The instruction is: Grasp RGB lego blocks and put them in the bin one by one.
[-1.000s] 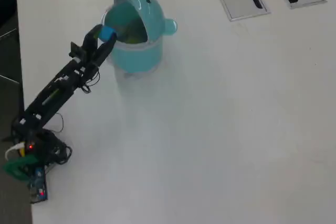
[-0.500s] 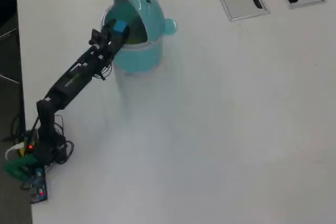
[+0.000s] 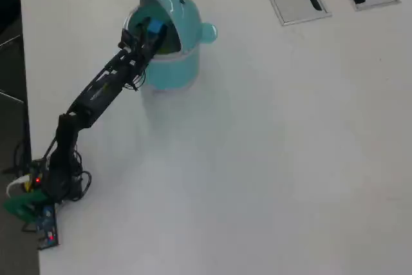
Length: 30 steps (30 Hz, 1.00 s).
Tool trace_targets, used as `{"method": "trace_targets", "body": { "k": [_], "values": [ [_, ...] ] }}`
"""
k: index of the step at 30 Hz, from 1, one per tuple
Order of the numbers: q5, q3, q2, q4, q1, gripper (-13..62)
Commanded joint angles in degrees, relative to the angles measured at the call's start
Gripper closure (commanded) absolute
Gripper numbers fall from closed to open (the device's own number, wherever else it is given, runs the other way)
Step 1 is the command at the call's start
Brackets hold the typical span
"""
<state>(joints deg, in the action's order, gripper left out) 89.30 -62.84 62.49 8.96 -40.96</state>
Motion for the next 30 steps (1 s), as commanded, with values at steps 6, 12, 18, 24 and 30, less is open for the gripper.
{"method": "trace_targets", "body": {
  "k": [6,12,18,24,30],
  "values": [
    [0.0,5.9,6.8,-9.0,1.0,22.7],
    [1.6,3.0,12.7,-14.4,1.0,20.1],
    [1.5,-7.0,23.3,-16.8,2.0,20.1],
    [0.9,-25.8,38.0,-16.7,5.8,20.0],
    [-3.4,-36.7,48.2,-12.6,12.5,20.0]
  ]
}}
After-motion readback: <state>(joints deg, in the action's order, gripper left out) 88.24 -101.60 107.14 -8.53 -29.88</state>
